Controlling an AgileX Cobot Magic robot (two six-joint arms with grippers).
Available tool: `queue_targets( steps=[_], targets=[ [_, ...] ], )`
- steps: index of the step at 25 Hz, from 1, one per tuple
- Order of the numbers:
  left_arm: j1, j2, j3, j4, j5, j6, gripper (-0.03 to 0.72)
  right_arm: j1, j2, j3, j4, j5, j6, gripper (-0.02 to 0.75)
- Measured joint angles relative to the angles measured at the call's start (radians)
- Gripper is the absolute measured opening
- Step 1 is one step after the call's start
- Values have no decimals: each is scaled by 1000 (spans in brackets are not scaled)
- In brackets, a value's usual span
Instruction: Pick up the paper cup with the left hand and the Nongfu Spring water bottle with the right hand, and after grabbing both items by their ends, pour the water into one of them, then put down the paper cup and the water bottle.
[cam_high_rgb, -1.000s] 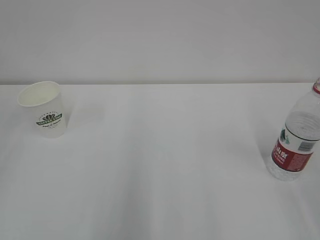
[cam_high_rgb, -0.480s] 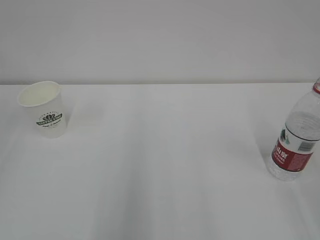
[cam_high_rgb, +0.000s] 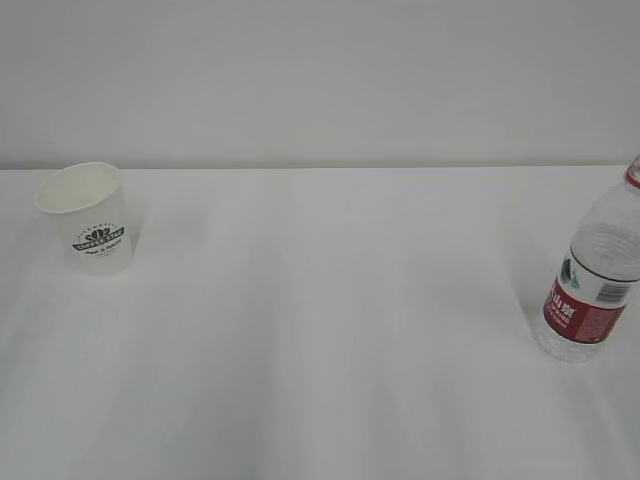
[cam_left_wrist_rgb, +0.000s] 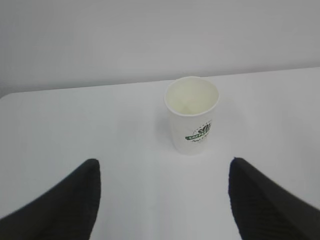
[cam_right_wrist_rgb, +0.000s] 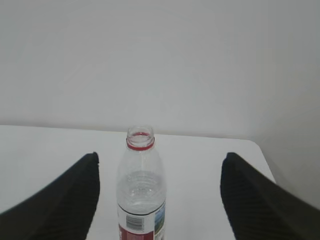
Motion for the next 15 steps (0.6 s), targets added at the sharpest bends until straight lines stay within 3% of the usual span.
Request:
queue_targets(
  steps=[15],
  targets=[
    [0, 55, 99, 0, -264, 0, 579, 2, 70, 148, -67, -205, -4, 568]
  ],
)
